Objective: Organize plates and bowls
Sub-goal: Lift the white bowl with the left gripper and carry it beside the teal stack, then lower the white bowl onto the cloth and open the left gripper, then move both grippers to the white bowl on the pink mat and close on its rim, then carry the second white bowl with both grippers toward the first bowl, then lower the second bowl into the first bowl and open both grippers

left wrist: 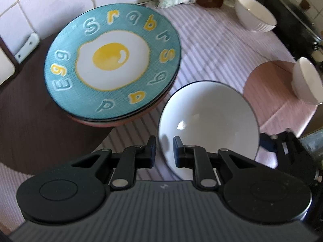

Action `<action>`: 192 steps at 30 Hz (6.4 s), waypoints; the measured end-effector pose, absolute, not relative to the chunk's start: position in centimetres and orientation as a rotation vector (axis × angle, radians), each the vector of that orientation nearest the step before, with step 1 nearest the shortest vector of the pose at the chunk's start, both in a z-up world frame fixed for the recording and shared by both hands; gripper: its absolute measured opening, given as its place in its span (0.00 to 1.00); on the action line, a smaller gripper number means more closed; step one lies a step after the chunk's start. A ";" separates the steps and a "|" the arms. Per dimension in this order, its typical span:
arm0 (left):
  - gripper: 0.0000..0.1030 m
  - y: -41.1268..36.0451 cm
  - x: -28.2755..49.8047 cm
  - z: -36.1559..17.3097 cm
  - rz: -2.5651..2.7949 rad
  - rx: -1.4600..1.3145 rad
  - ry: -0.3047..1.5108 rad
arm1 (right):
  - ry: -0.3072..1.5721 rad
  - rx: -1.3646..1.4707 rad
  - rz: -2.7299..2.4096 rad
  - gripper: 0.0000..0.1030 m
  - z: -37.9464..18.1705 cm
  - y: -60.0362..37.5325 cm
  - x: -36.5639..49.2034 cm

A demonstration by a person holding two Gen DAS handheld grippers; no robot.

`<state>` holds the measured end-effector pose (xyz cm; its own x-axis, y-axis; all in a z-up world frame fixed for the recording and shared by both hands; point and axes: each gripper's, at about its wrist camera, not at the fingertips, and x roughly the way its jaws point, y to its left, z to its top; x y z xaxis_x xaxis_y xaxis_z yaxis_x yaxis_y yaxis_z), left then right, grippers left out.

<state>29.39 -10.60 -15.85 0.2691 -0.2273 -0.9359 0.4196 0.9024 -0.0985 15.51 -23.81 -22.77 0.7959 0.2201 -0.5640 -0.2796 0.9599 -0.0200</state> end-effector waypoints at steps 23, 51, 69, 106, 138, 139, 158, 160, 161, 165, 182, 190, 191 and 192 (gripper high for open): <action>0.53 -11.8 24.5 -8.1 -0.547 0.186 1.201 | 0.549 0.131 0.119 0.91 -13.6 -31.3 8.6; 0.58 -27.1 24.8 -11.0 -0.801 0.088 1.074 | 0.514 0.596 -0.248 0.81 -16.6 -47.4 7.9; 0.40 -36.2 25.9 -17.1 -0.746 0.105 1.070 | 0.598 0.645 -0.484 0.25 -21.7 -51.9 12.3; 0.07 -35.1 25.2 -18.2 -0.743 0.051 1.146 | 0.583 0.620 -0.431 0.13 -22.9 -52.0 12.5; 0.09 -14.9 21.4 -5.5 -0.660 0.060 1.054 | 0.651 0.600 -0.129 0.15 -11.3 -36.7 9.4; 0.09 -14.3 21.5 -5.6 -0.652 0.054 1.059 | 0.655 0.600 -0.122 0.15 -11.3 -36.3 9.5; 0.10 -7.4 24.3 -10.2 -0.522 -0.044 1.147 | 0.735 0.413 -0.019 0.14 -14.4 -29.4 15.1; 0.10 -7.3 24.8 -10.9 -0.516 -0.047 1.169 | 0.739 0.375 -0.012 0.14 -14.9 -29.0 15.7; 0.10 -7.2 25.0 -11.2 -0.514 -0.051 1.183 | 0.736 0.355 -0.008 0.14 -15.1 -28.8 15.9; 0.12 -7.5 25.7 -12.2 -0.516 -0.016 1.211 | 0.732 0.296 0.004 0.14 -16.4 -28.3 16.6; 0.14 -8.7 27.0 -12.9 -0.475 0.037 1.264 | 0.684 0.123 0.048 0.16 -18.1 -27.5 17.6; 0.17 -9.2 27.8 -13.8 -0.454 -0.005 1.332 | 0.678 0.055 0.061 0.17 -18.9 -27.6 18.1; 0.18 -9.3 27.8 -14.0 -0.454 -0.009 1.336 | 0.680 0.055 0.058 0.17 -19.1 -27.7 18.3; 0.18 -9.4 27.9 -14.0 -0.453 -0.011 1.331 | 0.677 0.050 0.053 0.17 -19.3 -27.8 18.3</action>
